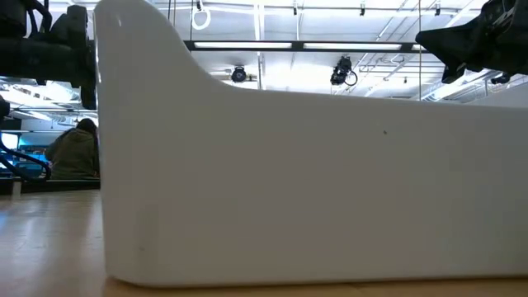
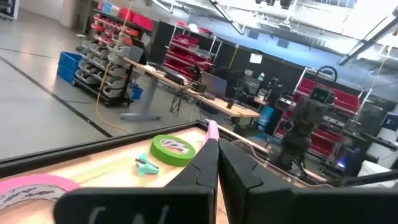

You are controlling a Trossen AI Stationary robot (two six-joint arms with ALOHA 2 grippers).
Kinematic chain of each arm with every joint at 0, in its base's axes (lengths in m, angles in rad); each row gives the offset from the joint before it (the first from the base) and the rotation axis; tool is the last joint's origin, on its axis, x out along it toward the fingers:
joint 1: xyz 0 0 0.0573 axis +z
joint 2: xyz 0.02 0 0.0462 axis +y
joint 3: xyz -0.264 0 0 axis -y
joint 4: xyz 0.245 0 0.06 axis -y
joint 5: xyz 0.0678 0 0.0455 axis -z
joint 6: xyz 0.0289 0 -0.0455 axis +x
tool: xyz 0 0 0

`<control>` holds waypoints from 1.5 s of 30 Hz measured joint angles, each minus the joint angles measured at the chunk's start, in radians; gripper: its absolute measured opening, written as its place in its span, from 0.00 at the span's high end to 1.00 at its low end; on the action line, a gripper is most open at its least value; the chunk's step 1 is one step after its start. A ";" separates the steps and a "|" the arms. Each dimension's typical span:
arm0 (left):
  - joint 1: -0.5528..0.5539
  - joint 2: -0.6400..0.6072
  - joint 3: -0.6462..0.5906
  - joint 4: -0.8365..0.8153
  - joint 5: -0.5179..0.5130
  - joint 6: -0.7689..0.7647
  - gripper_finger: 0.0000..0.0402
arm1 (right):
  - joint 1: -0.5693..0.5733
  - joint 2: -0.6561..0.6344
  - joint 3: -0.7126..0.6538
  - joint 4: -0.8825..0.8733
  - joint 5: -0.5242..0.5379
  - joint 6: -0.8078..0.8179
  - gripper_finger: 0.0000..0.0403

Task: Pick and place Stapler, Stapler remover, tape
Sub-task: Put the bottom green tape into the right transparent bin

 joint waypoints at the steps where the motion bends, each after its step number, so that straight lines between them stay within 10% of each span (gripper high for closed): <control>1: 0.000 0.000 0.000 -0.001 0.001 -0.009 0.97 | 0.000 0.000 0.000 0.000 0.000 0.000 0.95; 17: 0.000 0.000 0.000 -0.001 -0.063 -0.096 0.97 | 0.000 0.000 0.000 0.019 -0.028 0.249 0.95; 30: 0.000 0.000 0.000 -0.002 -0.078 -0.063 0.97 | -0.001 0.000 0.000 0.381 0.401 0.263 0.95; 38: 0.000 0.000 0.000 -0.003 -0.082 -0.043 0.97 | -0.003 0.007 0.047 0.501 0.174 0.335 0.95; 45: 0.000 0.000 0.000 -0.003 -0.082 -0.033 0.97 | -0.003 0.348 0.457 0.162 -0.023 0.380 0.95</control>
